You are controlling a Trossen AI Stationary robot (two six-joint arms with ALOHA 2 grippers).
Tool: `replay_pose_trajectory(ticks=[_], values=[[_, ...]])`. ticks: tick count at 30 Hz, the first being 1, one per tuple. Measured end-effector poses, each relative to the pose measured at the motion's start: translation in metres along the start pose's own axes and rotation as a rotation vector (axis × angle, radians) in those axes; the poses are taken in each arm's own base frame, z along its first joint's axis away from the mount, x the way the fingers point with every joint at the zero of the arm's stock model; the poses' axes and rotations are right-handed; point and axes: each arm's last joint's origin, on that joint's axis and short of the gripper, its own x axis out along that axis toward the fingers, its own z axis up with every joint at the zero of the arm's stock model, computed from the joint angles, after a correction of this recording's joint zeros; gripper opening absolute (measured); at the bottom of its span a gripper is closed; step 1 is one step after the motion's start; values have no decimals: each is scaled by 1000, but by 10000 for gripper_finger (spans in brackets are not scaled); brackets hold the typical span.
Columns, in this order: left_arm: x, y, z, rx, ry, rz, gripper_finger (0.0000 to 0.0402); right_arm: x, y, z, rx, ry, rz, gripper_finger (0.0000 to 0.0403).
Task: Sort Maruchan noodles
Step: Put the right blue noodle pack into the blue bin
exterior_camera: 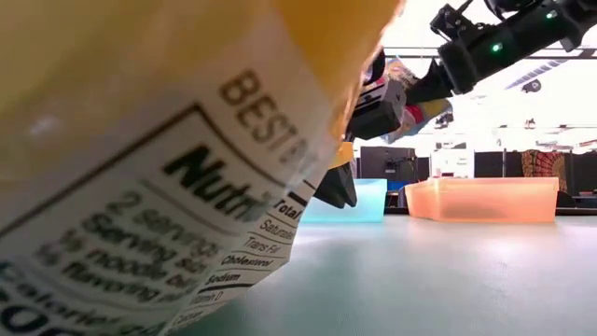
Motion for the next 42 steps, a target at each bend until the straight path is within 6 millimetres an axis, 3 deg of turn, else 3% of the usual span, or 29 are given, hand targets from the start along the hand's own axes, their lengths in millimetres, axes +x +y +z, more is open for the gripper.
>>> replay_pose_trajectory(ticks=[10,15,24,33,42], values=[[21,13,26,-27,-23,51,39,19,-11,-2,-314,14,-85,60],[33,23,41,-40,-34,84,39,31,-24,-8,-336,54,-134,60],[51,40,65,-71,-50,139,39,55,-48,-13,-342,-23,-81,60],[56,45,72,-86,-47,154,39,91,-60,-8,-403,33,-76,60],[55,64,60,-131,-8,160,39,128,-76,-5,-436,160,-15,60]])
